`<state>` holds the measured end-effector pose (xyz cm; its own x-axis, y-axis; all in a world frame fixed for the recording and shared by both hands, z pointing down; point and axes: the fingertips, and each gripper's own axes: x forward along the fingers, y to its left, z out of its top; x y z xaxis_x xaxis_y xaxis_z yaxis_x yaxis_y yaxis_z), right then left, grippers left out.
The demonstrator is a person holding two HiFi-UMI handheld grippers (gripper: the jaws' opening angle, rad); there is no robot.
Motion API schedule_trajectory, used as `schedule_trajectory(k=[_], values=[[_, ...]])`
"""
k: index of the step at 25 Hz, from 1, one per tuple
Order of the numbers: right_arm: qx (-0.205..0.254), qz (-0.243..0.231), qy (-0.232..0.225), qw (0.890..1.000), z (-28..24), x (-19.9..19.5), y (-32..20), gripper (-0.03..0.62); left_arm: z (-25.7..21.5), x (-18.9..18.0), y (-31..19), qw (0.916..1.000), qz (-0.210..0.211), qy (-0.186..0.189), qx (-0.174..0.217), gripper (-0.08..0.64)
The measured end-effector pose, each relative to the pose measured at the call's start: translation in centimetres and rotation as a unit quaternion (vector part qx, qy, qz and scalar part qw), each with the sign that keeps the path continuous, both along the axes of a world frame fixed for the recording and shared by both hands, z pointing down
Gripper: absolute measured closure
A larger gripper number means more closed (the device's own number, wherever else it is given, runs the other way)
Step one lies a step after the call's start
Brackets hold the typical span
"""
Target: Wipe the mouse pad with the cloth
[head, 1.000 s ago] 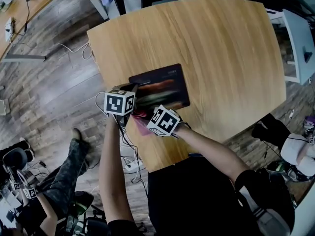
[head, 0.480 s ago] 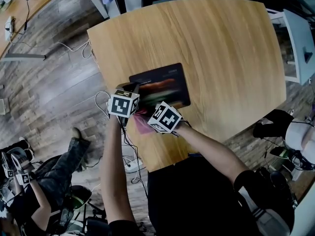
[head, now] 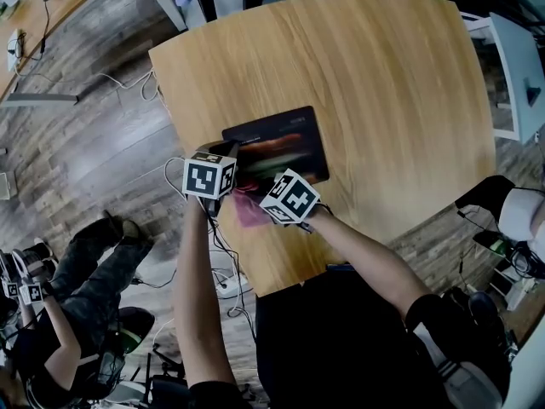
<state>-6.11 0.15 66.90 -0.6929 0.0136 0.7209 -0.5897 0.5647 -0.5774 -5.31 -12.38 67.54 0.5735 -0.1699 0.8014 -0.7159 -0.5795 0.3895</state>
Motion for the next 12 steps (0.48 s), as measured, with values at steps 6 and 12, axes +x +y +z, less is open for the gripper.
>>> schedule_trajectory(k=[6, 12], values=[[-0.003, 0.003, 0.0, 1.0, 0.1, 0.5, -0.1, 0.529, 0.1, 0.0, 0.1, 1.0, -0.007, 0.0, 0.005, 0.537], [-0.007, 0.009, 0.004, 1.0, 0.0, 1.4, -0.3, 0.529, 0.0, 0.1, 0.1, 0.9999, 0.003, -0.009, 0.007, 0.537]])
